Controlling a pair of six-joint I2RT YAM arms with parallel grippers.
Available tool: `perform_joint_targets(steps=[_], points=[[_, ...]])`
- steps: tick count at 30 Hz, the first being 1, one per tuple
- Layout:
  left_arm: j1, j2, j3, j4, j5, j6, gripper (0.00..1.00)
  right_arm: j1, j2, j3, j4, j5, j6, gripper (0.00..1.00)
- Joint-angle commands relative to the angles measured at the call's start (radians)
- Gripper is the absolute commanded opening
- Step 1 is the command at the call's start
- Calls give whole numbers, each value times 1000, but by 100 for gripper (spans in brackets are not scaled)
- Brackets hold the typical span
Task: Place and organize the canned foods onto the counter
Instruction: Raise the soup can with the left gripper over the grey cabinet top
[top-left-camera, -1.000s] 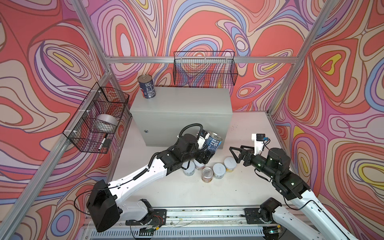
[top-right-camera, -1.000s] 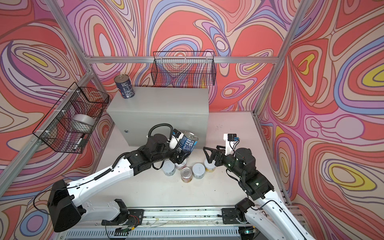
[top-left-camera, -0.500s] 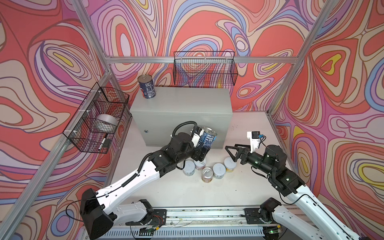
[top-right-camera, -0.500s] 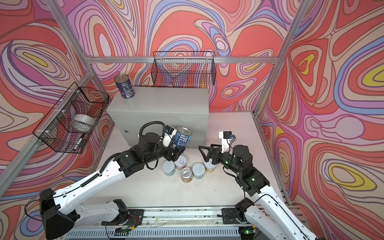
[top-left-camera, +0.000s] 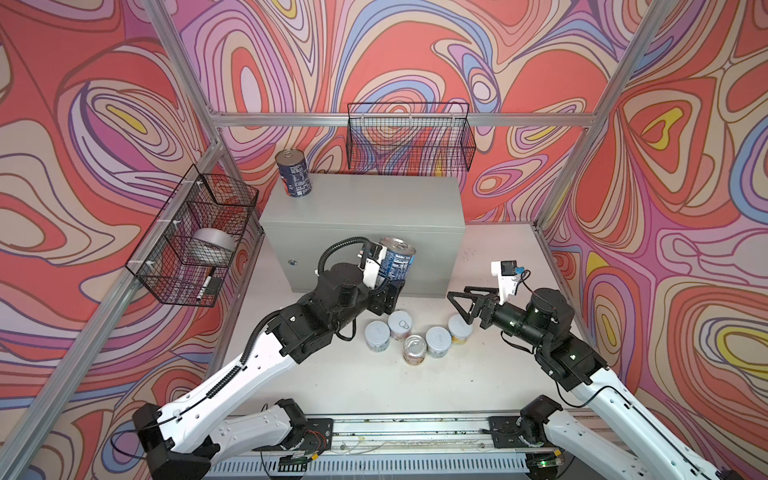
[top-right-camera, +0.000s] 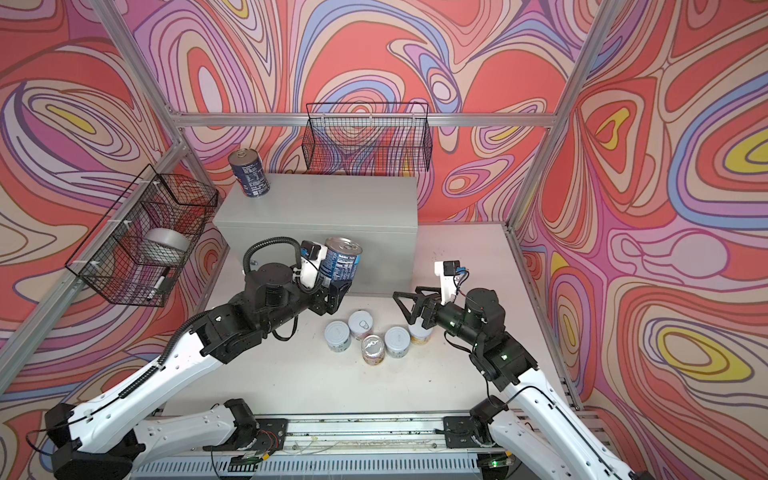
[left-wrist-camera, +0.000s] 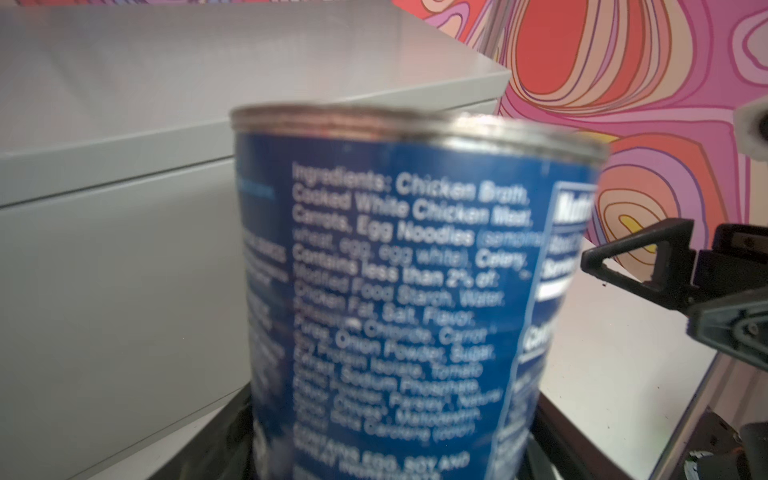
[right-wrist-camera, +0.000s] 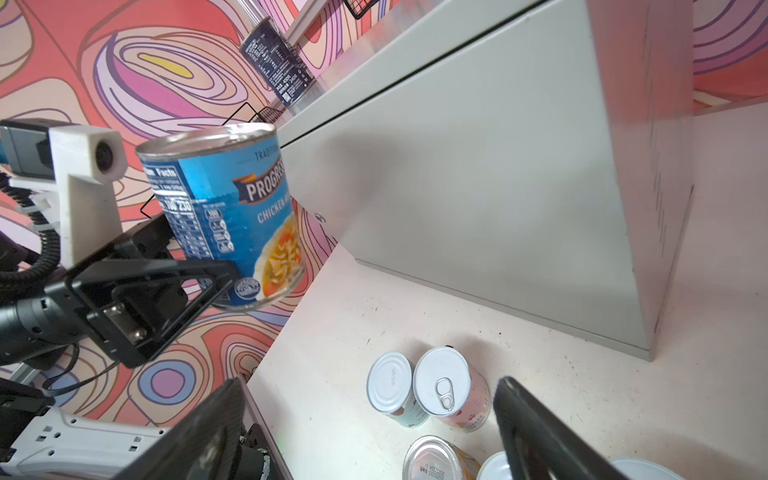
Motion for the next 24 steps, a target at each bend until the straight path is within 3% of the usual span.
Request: perform_joint_targets(steps=[1,12,15,18,24], points=[[1,-60,93,83,-174,19,44,4,-16,4,53,-31,18,96],[1,-103,174,74,-347,159,43,4,-19,-21,73,-42,14,96],[2,-96,182,99,-448,237,42,4,-19,-22,76,-49,9,96],[7,-101,155,229,-576,350,41,4,-20,-26,81,-53,-2,96],[26,-109,183,322,-610,426,42,4,-25,-47,78,-69,0,96]])
